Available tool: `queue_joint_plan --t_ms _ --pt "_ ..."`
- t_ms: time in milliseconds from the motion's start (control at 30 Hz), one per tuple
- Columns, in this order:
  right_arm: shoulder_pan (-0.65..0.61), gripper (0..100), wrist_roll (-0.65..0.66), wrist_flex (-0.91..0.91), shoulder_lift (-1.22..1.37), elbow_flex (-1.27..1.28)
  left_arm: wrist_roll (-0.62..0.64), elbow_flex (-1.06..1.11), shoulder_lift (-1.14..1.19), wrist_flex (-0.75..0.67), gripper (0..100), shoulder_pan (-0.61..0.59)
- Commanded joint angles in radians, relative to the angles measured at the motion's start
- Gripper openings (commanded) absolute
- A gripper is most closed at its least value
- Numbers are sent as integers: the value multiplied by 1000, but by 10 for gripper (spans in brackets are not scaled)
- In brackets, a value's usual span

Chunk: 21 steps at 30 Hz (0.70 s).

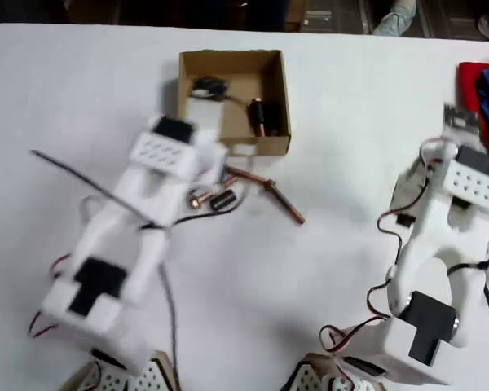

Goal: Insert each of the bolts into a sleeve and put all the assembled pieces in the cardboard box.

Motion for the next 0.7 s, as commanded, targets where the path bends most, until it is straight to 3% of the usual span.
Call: queue_joint_plan --t_ms 0,67,200,367,667 --pt "45 20 6 -107 -65 107 316 -308 158 98 113 138" --pt "68 20 8 -128 -64 132 387 -409 255 92 114 190" --pt "107 20 8 -131 -59 135 399 -542 431 87 113 261" --pt "145 20 8 -131 -59 135 692 -742 591 48 116 279" --pt "163 20 8 -131 -65 135 916 -1015 858 55 116 290"
